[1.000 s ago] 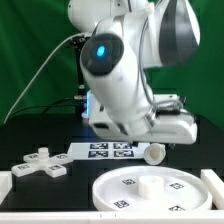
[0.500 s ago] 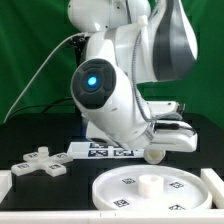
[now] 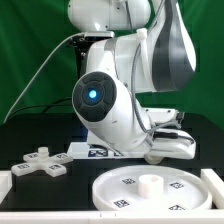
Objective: Assemble round table
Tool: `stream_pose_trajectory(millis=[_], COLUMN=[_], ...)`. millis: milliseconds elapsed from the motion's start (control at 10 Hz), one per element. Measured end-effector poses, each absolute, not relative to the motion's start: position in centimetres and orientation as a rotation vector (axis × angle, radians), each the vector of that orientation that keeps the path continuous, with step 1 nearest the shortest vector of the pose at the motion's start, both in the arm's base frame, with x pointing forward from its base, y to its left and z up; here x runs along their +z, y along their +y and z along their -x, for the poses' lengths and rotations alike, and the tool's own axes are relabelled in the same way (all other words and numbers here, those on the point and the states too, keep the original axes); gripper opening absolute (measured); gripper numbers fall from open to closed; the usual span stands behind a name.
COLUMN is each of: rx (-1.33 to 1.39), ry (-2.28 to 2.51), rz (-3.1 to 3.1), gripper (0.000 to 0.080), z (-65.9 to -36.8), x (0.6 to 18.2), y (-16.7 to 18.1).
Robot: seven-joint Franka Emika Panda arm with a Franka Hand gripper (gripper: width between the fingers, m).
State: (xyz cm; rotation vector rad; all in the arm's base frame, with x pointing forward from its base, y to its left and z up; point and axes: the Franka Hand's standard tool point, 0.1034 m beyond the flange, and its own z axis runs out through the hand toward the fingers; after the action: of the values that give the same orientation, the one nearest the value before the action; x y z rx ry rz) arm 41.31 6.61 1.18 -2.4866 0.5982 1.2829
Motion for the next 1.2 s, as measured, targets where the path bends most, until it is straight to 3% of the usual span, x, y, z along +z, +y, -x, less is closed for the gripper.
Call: stream_pose_trajectory(millis=[100, 300, 700, 1000, 1200], rx=[1.282, 1.282, 1.264, 1.027, 0.798], ry=[0.598, 0.598, 0.570, 0.469, 0.500], rz=[2.487, 2.487, 2.499, 2.589, 2.693], gripper=[0.0649, 0.0402, 0.0404, 0.0406, 0.0406], z=[-41.3, -41.3, -41.8, -46.4, -47.3], x=[1.2, 1.2, 1.9, 8.4, 8.4], y=[6.6, 6.6, 6.5, 5.1, 5.1])
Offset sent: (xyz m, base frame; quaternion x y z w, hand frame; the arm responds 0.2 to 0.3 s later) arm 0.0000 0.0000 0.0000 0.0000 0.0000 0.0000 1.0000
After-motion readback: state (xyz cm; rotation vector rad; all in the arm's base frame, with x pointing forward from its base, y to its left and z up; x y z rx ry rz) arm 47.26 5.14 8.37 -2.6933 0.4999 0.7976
